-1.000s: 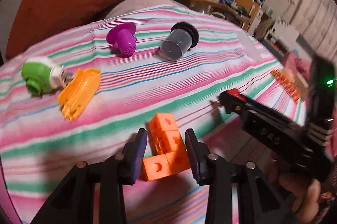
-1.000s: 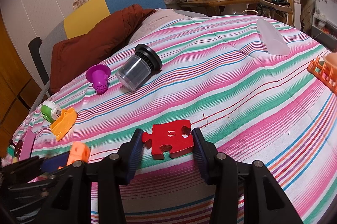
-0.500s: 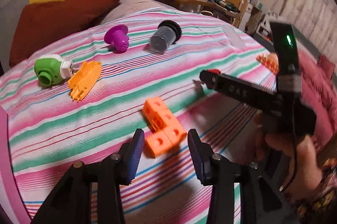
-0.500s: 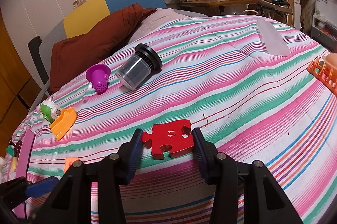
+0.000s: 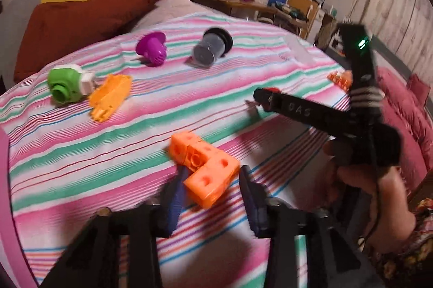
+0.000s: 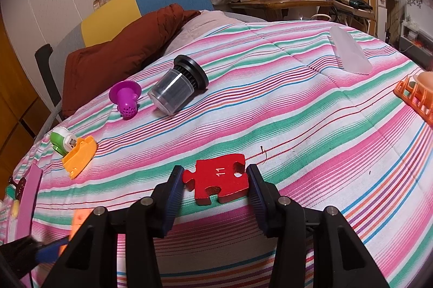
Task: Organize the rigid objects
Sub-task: 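Lift and carry the orange cubes toward the tray with the left tool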
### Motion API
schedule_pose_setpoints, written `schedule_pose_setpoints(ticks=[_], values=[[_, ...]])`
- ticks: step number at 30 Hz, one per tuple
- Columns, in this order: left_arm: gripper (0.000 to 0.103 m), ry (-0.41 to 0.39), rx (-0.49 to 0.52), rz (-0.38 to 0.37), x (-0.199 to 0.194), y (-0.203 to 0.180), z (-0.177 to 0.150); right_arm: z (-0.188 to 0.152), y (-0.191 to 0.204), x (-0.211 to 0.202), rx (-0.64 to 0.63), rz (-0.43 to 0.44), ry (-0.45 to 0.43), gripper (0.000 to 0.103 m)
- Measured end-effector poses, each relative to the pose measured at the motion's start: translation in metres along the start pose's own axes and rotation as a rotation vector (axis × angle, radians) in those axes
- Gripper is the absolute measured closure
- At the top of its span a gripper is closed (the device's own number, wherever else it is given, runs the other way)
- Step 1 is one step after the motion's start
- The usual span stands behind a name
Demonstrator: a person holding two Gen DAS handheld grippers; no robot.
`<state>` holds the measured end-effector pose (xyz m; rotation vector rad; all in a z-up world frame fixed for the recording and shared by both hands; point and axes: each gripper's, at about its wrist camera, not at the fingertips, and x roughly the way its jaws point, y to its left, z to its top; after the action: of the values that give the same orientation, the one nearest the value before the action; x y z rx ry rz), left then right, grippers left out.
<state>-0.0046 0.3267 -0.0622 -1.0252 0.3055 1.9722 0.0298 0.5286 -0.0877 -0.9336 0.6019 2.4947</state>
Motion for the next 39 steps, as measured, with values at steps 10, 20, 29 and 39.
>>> schedule_pose_setpoints(ticks=[10,20,29,39], values=[[0.071,-0.028,0.016,0.030,-0.024,-0.003,-0.009,0.000,0.002,0.000,-0.013,-0.013,0.002,0.056],[0.059,0.031,-0.004,0.114,-0.005,-0.002,-0.008,0.000,0.001,-0.001,-0.007,-0.007,0.002,0.056],[0.022,0.081,0.032,0.102,0.012,0.013,0.002,0.000,-0.001,-0.001,0.003,0.005,0.001,0.055],[0.039,0.042,0.012,-0.019,0.010,0.011,-0.001,-0.001,-0.002,-0.001,0.005,0.008,0.000,0.055]])
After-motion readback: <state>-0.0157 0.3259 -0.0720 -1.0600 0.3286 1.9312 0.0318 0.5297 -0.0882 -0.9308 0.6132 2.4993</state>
